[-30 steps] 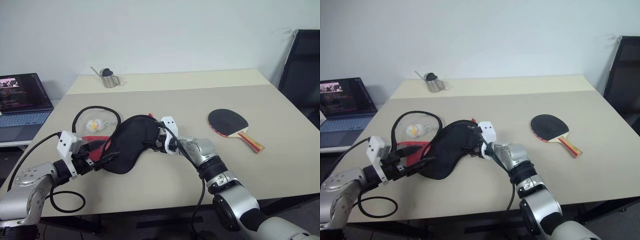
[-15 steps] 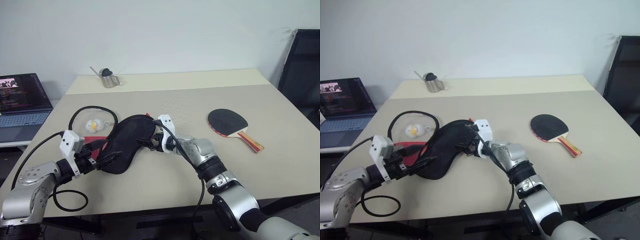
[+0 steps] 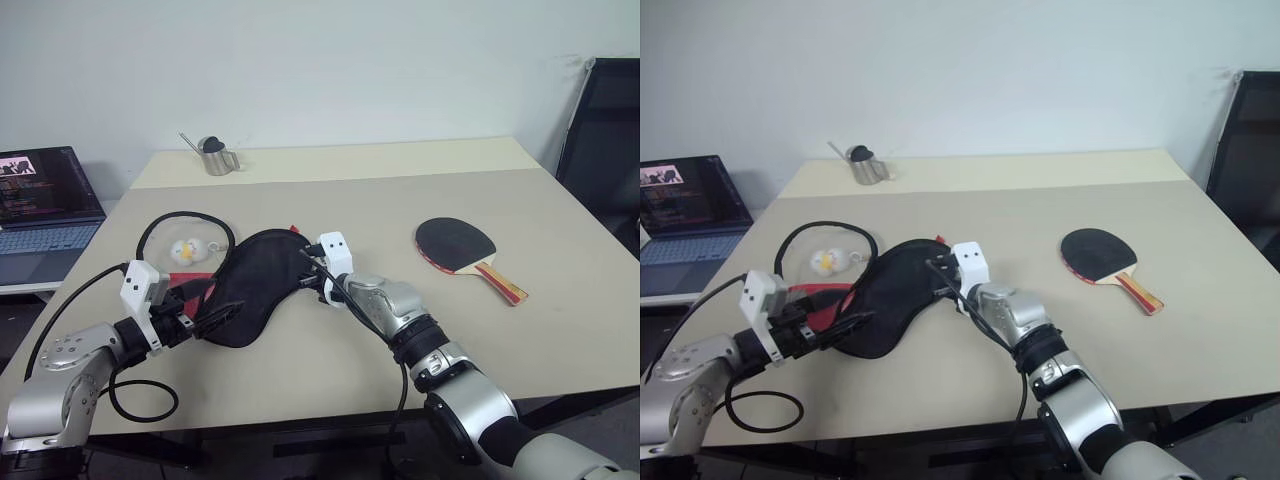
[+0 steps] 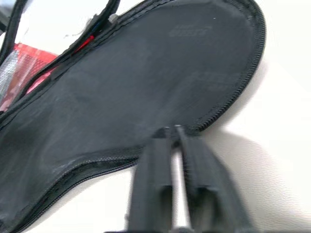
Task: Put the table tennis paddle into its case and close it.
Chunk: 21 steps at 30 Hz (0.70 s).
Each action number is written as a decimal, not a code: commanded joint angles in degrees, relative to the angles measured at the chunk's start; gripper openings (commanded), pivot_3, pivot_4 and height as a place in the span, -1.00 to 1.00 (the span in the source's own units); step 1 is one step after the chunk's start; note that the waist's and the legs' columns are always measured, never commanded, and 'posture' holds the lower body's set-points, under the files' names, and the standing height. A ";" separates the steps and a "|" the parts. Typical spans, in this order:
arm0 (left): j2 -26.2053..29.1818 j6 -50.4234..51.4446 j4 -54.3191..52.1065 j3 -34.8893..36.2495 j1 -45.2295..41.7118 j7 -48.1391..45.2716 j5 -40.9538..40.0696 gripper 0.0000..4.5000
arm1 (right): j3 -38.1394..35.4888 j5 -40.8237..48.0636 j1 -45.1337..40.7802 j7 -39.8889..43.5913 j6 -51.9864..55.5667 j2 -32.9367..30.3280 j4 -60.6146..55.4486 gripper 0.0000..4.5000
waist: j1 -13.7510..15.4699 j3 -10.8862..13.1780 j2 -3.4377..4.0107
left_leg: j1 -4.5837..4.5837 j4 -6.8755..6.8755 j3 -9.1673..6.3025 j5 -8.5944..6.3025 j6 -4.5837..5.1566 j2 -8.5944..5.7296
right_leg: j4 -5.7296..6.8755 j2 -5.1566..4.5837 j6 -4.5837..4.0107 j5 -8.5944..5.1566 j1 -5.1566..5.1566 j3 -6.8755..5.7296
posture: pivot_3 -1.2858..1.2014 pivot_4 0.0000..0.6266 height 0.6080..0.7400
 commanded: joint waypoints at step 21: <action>0.07 0.21 -2.27 7.12 5.57 2.90 -1.88 1.00 | 13.10 -3.94 10.84 18.33 2.30 -7.82 -30.14 -0.12 | 0.33 -0.02 -0.10 | 0.00 0.00 0.31 -0.14 -0.04 0.60 | -0.09 0.27 0.00 0.00 -0.06 0.10 | 0.03 -0.52 1.00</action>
